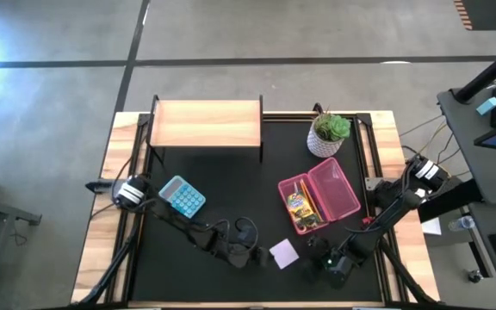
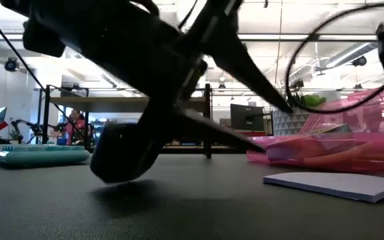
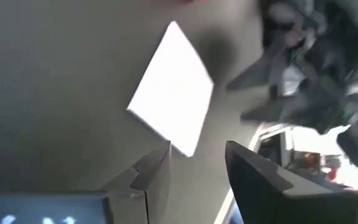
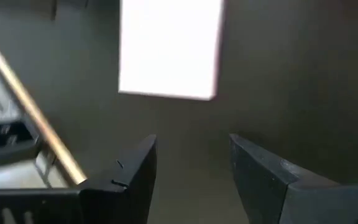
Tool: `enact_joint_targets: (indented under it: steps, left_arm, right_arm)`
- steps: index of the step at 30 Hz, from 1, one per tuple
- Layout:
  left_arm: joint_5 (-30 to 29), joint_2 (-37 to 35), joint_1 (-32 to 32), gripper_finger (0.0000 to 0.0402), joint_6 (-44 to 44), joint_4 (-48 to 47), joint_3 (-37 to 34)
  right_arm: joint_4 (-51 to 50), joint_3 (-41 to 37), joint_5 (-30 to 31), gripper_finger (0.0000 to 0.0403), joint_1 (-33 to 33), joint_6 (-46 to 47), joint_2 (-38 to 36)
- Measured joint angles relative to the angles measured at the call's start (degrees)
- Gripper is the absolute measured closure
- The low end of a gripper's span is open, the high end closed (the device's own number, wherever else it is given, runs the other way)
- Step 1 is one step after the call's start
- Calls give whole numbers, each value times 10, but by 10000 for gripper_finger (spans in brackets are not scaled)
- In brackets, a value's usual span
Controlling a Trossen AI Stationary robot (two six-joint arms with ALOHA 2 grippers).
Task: Pack school essentials
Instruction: Put the purple sticky notes into the pink supply box
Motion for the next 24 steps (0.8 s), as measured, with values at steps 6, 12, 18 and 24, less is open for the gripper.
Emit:
enact_joint_targets:
  steps: [6, 12, 18, 24]
  left_arm:
    - [31, 20, 8, 266, 0, -95, 55]
    - [30, 20, 15, 266, 2, -165, 68]
    - [21, 20, 18, 266, -13, -168, 67]
    - [22, 20, 26, 266, -16, -169, 67]
  right_arm:
    - [4, -17, 34, 218, 0, 68, 1]
    - [4, -18, 61, 218, -6, 72, 1]
    - [4, -18, 62, 218, -24, 33, 1]
    - [6, -18, 56, 218, -47, 3, 2]
